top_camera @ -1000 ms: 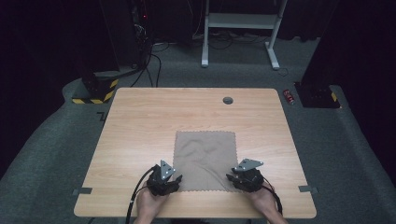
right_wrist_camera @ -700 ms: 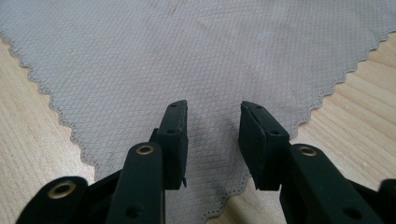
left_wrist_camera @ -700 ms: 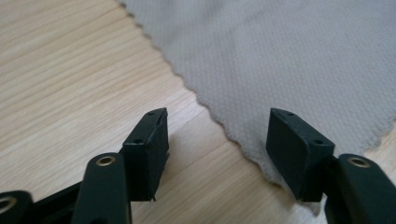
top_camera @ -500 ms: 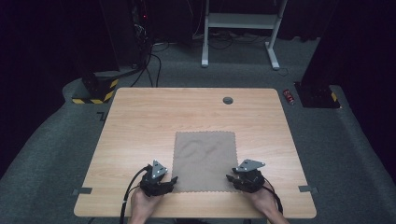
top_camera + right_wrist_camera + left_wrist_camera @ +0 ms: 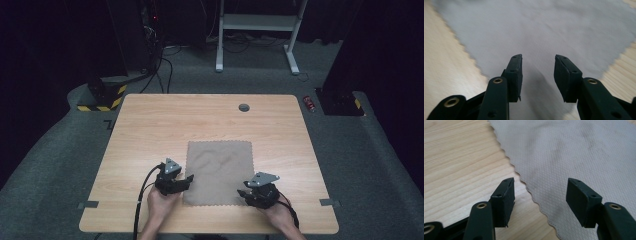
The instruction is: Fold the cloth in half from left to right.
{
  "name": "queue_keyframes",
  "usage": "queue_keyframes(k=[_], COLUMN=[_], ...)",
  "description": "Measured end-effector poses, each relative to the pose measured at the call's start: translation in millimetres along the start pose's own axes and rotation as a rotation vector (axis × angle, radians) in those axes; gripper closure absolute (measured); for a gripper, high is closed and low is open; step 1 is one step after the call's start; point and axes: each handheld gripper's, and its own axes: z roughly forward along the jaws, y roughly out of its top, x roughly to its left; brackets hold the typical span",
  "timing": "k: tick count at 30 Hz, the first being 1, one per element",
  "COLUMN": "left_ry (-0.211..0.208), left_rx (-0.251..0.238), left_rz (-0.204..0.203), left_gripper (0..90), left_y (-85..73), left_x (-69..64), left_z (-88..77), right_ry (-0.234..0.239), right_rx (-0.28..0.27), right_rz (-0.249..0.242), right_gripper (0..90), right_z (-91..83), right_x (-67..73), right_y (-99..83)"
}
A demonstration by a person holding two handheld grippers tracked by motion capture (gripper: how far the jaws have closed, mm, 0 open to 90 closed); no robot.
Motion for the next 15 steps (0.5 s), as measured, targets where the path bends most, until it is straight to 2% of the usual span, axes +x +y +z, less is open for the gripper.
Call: queue_keyframes(k=[2, 4, 7, 11, 13, 15], left_ry=[-0.012, 0.005, 0.003, 0.02, 0.013, 0.034], left_rx=[-0.007, 0.009, 0.013, 0.012, 0.011, 0.01], left_rz=[-0.025, -0.036, -0.066, -0.065, -0.088, -0.074], left_gripper=[40.9, 40.7, 41.0, 41.6, 42.3, 42.2], left_y=[1.5, 4.7, 7.2, 10.4, 12.1, 16.1], left_x=[4.0, 9.5, 15.6, 19.7, 25.1, 28.3], left_z=[-0.7, -0.3, 1.0, 3.5, 5.3, 7.8], right_ry=[0.025, 0.045, 0.064, 0.089, 0.099, 0.13], right_rx=[-0.003, -0.008, -0.018, -0.022, -0.023, -0.012], right_rz=[-0.023, -0.036, -0.055, -0.085, -0.094, -0.085], right_gripper=[58.8, 58.9, 58.7, 57.8, 56.7, 56.2], right_z=[3.8, 8.7, 20.1, 33.4, 38.2, 41.7], right_x=[6.2, 10.7, 19.7, 31.9, 38.4, 41.9], right_y=[5.6, 10.6, 20.2, 30.8, 37.7, 43.1])
